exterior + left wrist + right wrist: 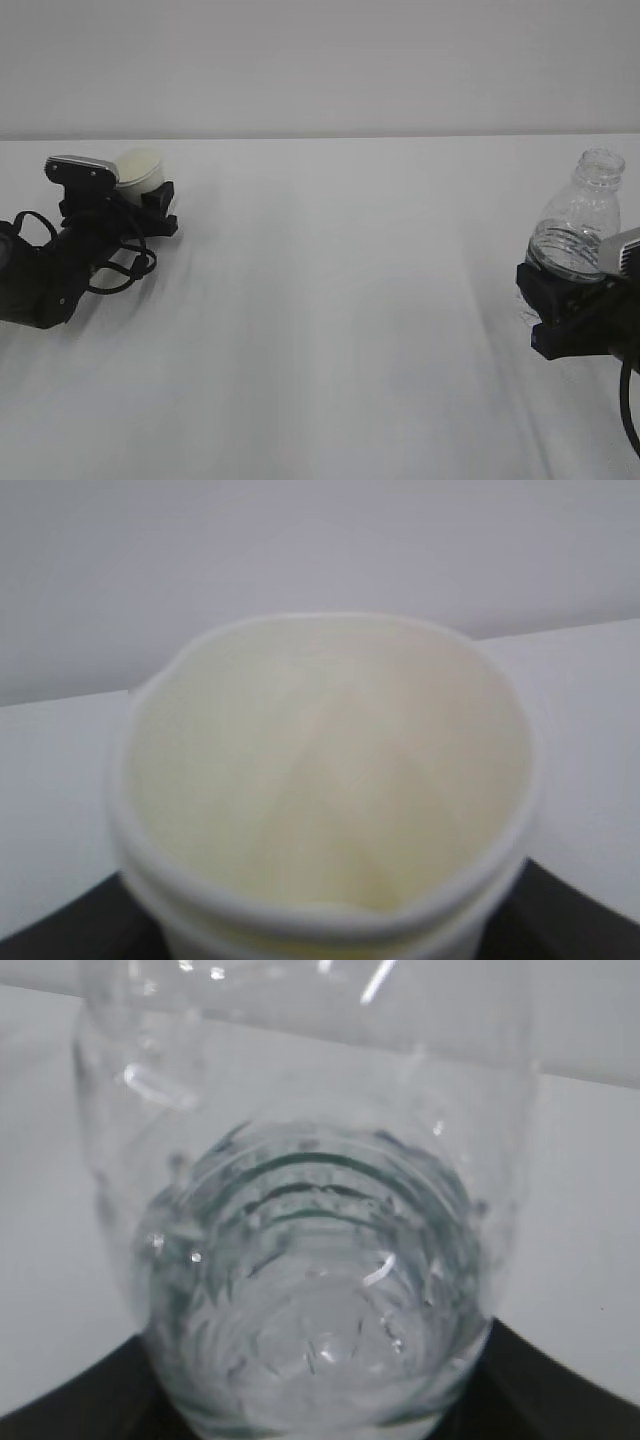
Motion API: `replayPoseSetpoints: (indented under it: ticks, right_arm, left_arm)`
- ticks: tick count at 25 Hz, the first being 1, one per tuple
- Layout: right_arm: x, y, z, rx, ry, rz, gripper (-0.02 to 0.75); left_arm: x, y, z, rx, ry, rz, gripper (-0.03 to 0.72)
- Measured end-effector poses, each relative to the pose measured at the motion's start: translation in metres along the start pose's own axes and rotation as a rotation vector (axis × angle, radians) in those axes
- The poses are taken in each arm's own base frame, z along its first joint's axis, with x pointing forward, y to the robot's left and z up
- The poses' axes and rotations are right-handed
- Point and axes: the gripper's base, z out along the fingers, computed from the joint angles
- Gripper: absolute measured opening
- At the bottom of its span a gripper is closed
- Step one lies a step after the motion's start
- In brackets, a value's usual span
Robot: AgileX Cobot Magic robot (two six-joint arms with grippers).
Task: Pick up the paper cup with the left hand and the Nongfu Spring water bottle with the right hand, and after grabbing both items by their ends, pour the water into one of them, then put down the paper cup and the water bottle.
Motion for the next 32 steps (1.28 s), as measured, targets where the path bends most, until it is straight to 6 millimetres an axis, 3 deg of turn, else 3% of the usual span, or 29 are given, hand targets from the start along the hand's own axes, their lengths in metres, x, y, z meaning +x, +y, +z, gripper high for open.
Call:
replayPoseSetpoints:
  ticks: [5, 9, 15, 22, 32]
  right_arm:
    - [0.000, 0.000, 0.000, 0.000, 0.000, 0.000, 0.428]
    - [0.000, 0.000, 0.000, 0.000, 0.000, 0.000, 0.428]
    - [0.000, 0.000, 0.000, 0.000, 0.000, 0.000, 0.428]
    - [0.000, 0.000, 0.000, 0.000, 0.000, 0.000, 0.428]
    - [0.000, 0.001, 0.000, -0.012, -0.001, -0.006, 0.428]
  left_arm:
    - [-0.011, -0.004, -0.019, 0.029, 0.028, 0.011, 0.445]
    - [-0.028, -0.018, -0.038, 0.143, 0.035, 0.057, 0.433]
    - [-0.047, -0.057, -0.065, 0.379, 0.036, 0.125, 0.417]
    - [-0.044, -0.102, -0.084, 0.667, 0.131, -0.024, 0.414]
    - [-0.039, -0.177, -0.113, 0.987, 0.184, 0.010, 0.407]
